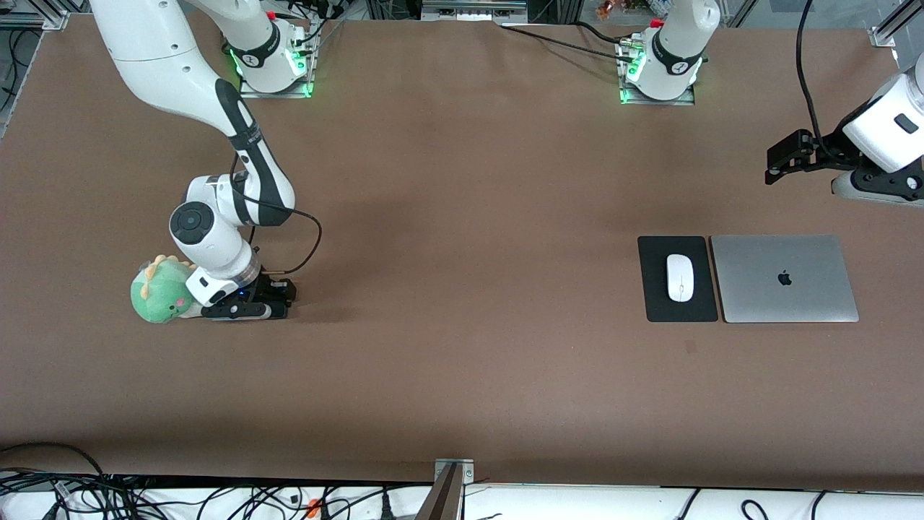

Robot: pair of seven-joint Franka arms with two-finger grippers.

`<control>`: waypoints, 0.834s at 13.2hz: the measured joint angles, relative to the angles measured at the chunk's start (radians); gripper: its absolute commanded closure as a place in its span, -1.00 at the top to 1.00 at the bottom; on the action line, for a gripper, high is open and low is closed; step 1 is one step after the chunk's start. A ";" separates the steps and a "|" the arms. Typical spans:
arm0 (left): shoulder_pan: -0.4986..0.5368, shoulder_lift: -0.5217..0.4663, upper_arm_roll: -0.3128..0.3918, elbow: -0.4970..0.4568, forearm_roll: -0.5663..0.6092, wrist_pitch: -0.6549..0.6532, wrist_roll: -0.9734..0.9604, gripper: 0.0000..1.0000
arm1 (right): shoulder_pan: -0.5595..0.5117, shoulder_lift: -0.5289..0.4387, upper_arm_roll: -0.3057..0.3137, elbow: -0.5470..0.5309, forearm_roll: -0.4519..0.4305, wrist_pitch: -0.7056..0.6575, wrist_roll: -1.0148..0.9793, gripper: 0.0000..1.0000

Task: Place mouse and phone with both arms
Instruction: 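Lower the black phone beside the green plush toy and open the right gripper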

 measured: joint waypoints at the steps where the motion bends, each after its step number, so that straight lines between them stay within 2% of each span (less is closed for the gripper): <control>1: 0.000 0.000 0.000 0.000 0.000 0.000 0.000 1.00 | -0.004 0.000 0.000 -0.003 0.000 0.005 -0.004 0.99; 8: 0.000 0.000 0.000 0.000 0.000 -0.003 0.000 1.00 | -0.007 -0.024 0.004 0.006 0.002 0.014 -0.005 1.00; 11: 0.000 0.000 0.000 0.000 0.000 -0.006 0.000 1.00 | -0.007 -0.071 0.005 0.076 0.040 -0.140 -0.005 1.00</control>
